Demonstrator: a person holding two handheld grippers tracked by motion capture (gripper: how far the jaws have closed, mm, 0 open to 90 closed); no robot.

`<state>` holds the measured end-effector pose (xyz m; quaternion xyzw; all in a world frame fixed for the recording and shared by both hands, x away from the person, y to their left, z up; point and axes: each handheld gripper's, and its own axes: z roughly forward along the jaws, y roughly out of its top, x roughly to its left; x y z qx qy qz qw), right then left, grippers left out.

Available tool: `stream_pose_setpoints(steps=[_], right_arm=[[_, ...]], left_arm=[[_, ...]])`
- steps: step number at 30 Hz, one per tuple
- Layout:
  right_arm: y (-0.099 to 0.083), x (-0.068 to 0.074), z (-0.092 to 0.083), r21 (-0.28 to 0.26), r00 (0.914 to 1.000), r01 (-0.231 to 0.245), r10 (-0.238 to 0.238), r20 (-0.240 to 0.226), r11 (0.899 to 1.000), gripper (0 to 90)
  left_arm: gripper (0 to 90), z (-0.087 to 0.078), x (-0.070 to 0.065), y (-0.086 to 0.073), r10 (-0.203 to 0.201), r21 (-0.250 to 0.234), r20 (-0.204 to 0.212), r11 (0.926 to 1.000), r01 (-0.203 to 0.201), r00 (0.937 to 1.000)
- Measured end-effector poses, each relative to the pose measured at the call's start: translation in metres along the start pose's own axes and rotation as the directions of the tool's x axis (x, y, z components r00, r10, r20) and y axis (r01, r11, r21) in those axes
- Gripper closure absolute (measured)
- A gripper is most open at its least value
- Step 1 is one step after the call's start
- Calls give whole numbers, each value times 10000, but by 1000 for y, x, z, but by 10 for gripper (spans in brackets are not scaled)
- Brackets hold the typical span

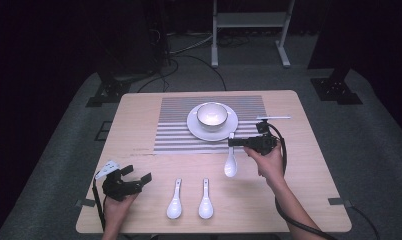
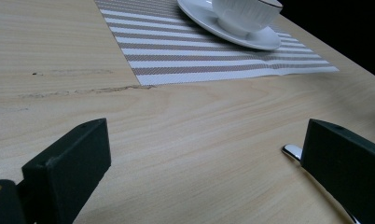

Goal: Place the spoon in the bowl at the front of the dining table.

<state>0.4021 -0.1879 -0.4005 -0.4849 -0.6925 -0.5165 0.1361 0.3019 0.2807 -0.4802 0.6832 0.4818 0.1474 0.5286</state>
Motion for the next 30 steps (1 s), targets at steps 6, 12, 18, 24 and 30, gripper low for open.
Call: stream_pose_setpoints(steps=[6,12,18,24,30], right_arm=[[16,-2,8,-145,9999,1,2,162,9999,850],[29,-3,16,-268,9998,-65,70,200,9996,850],[41,-8,27,-372,9996,-246,252,158,9990,850],[53,-12,36,-435,9992,-349,357,162,9984,850],[68,-13,41,-659,9987,-376,398,323,9971,850]], left_arm=[[3,0,0,0,7,8,14,10000,-7,10000],[3,0,0,0,-13,-15,25,10000,13,10000],[3,0,0,0,-36,-25,41,10000,37,10000],[3,0,1,0,-37,-25,26,10000,37,10000],[3,0,1,0,-45,-35,40,10000,45,10000]])
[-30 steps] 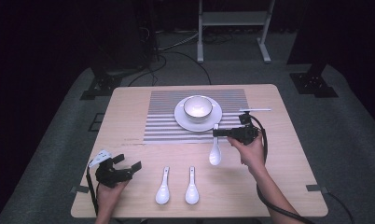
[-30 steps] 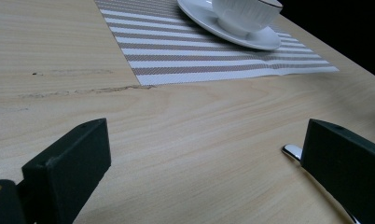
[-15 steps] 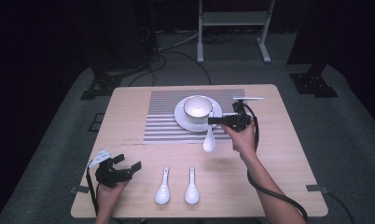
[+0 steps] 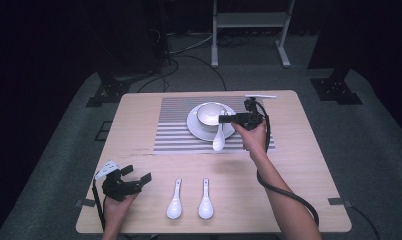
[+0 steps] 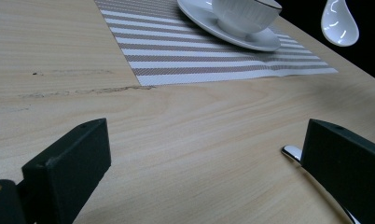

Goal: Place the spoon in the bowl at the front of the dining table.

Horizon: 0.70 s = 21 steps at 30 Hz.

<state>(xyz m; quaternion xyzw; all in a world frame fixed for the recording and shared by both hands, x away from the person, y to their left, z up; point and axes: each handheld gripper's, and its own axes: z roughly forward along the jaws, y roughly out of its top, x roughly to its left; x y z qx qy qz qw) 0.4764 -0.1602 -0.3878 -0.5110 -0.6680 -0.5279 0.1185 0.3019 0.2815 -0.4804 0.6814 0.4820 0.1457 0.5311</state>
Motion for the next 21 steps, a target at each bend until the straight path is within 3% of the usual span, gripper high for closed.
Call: stream_pose_setpoints(steps=[16,21], right_arm=[[23,-13,10,-725,9979,-539,563,313,9959,849],[32,-16,12,-1131,9951,-698,772,621,9911,850]], left_arm=[[3,0,-1,0,33,5,-38,10000,-33,10000],[3,0,0,0,15,-23,-29,10000,-16,10000]])
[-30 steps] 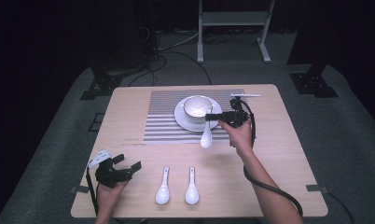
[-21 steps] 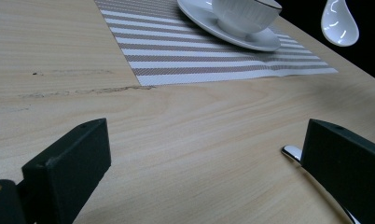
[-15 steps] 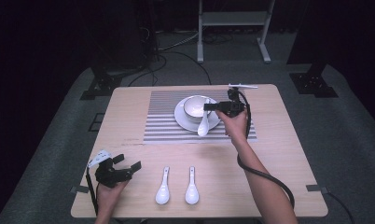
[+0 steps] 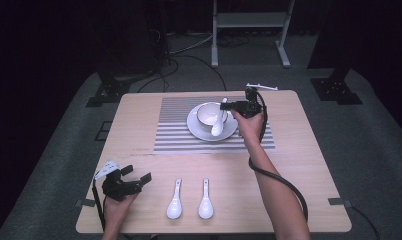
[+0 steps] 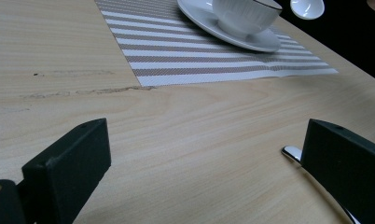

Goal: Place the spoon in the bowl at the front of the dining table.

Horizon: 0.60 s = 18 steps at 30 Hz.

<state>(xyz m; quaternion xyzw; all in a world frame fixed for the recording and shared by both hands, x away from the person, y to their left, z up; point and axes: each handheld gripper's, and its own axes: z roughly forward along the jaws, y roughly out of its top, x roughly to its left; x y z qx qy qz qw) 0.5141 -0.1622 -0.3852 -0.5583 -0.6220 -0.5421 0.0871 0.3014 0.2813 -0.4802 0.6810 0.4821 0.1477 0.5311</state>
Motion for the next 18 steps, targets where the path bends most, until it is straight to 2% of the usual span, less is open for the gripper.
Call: stream_pose_setpoints(steps=[6,10,15,18], right_arm=[[7,-4,3,-242,9995,-177,183,272,9995,849],[13,-6,7,-604,9980,-421,448,439,9973,849],[15,-7,9,-955,9961,-632,688,561,9934,850],[17,-11,9,-1323,9936,-888,971,576,9872,849]], left_arm=[[3,0,0,0,7,-2,6,10000,-7,10000],[3,0,0,0,-16,-26,25,10000,16,10000],[3,-1,1,0,-8,-34,41,10000,8,10000],[3,-1,1,0,-16,-31,57,10000,16,10000]])
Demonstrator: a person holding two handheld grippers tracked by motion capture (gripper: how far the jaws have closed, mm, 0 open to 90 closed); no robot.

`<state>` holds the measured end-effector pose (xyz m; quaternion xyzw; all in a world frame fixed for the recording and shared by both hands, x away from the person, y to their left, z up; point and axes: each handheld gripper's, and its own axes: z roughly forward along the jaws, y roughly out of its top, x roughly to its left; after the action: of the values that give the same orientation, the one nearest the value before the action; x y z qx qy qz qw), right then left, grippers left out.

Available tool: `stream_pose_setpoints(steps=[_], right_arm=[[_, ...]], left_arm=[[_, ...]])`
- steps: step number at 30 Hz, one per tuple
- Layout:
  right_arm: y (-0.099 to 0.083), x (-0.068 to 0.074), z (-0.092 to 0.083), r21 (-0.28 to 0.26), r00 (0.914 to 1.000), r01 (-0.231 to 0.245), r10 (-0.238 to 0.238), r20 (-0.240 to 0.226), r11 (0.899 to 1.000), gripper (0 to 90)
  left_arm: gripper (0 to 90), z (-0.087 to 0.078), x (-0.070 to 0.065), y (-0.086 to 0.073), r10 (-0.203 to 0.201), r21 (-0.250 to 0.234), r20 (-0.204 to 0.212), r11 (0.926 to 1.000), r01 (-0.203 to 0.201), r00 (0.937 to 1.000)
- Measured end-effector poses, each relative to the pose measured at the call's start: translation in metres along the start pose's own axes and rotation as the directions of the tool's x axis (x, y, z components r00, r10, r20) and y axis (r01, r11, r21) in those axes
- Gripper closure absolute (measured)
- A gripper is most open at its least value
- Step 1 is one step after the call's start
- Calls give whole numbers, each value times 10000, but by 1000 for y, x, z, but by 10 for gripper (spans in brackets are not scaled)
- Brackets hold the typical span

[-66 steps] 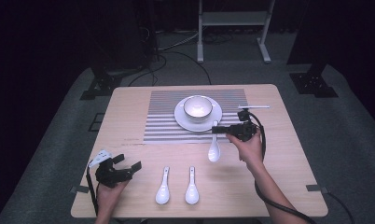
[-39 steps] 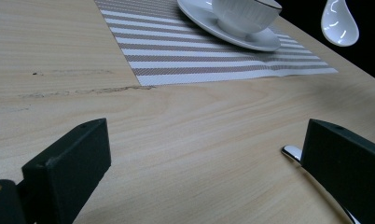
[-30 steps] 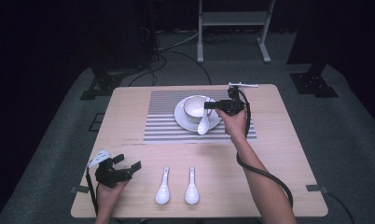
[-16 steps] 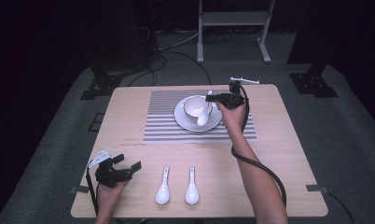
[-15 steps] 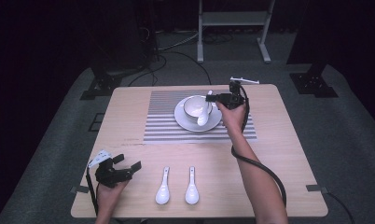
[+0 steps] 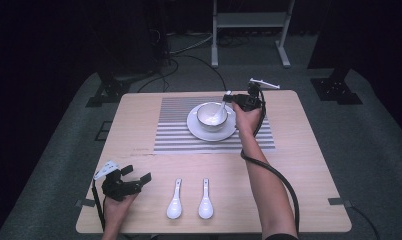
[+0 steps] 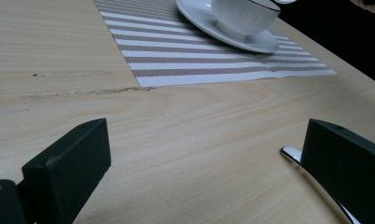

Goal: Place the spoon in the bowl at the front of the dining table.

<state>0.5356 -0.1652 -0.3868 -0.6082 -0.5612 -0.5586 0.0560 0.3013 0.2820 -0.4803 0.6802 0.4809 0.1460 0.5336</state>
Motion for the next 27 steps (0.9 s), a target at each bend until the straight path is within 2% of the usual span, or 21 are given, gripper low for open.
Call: stream_pose_setpoints(steps=[9,12,21,27], right_arm=[[0,-5,2,-414,9988,-191,209,438,9990,849],[0,-5,3,-494,9981,-68,99,614,9988,849],[-7,-13,6,-659,9971,-431,471,594,9969,850],[-10,-18,7,-638,9960,-399,448,772,9972,847]], left_arm=[[3,0,0,0,6,-8,-23,10000,-6,10000],[3,0,0,0,14,-3,-10,10000,-14,10000],[3,0,0,0,-1,-25,8,10000,1,10000],[3,0,0,0,-4,-27,11,10000,4,10000]])
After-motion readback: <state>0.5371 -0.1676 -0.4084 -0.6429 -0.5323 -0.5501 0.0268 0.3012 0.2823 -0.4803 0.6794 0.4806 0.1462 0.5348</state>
